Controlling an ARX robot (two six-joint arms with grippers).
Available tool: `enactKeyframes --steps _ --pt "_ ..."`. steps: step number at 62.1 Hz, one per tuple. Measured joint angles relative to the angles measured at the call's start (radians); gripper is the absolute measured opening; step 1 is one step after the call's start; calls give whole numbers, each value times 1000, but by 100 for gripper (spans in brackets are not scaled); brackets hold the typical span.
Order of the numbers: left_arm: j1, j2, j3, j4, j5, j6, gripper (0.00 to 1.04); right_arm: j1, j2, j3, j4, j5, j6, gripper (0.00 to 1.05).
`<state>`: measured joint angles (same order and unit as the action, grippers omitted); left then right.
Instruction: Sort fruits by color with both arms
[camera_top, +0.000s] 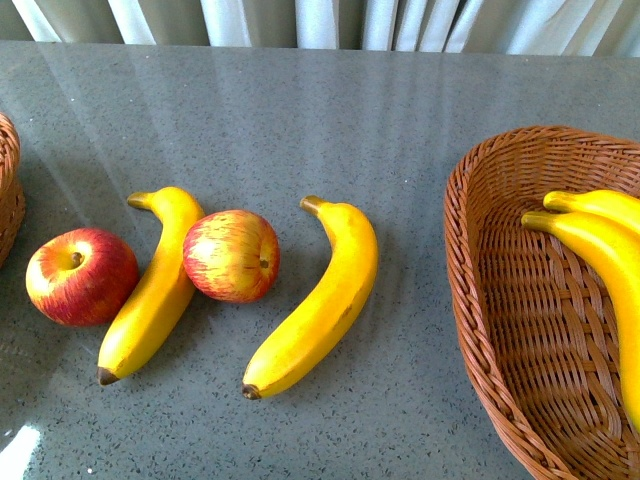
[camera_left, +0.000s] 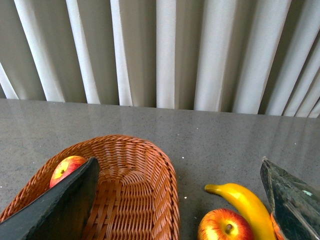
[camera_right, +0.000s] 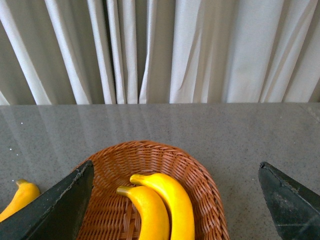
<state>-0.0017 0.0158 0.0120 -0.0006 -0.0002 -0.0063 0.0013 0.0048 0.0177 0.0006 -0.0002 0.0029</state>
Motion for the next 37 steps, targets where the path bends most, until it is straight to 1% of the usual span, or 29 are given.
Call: enactKeyframes --steps 37 --pt "0 0 0 0 0 0 96 0 0 0 0 0 0 96"
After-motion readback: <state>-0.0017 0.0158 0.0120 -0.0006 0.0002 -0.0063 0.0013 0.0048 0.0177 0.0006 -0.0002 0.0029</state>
